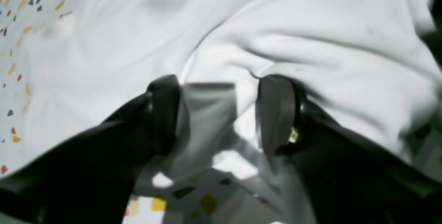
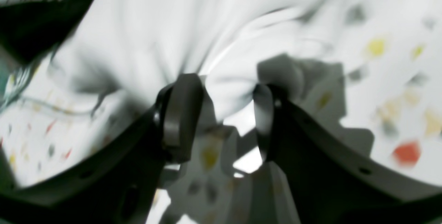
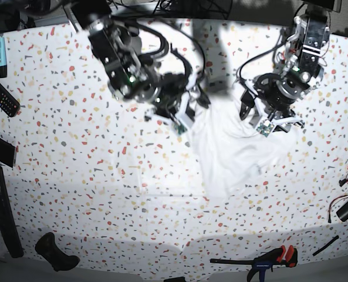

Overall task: Fold the T-shirt properly
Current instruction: 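Press and square the folded shirt with both grippers, then release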

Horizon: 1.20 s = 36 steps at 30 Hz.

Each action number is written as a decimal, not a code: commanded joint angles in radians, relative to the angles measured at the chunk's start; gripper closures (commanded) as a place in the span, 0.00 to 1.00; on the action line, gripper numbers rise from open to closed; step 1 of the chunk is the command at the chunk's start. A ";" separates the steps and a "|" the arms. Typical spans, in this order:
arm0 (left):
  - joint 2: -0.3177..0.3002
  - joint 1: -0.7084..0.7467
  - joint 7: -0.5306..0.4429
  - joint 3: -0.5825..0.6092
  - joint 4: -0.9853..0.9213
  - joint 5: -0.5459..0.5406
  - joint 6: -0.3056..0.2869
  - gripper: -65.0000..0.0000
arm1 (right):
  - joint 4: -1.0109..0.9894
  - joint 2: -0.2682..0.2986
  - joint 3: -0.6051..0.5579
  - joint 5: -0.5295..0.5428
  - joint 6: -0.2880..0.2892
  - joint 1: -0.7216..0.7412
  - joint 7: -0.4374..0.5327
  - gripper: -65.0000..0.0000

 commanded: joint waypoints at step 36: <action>0.001 -0.040 0.027 0.216 0.013 -0.016 -0.048 0.46 | 0.361 0.163 0.137 -0.081 0.042 -0.244 -0.132 0.58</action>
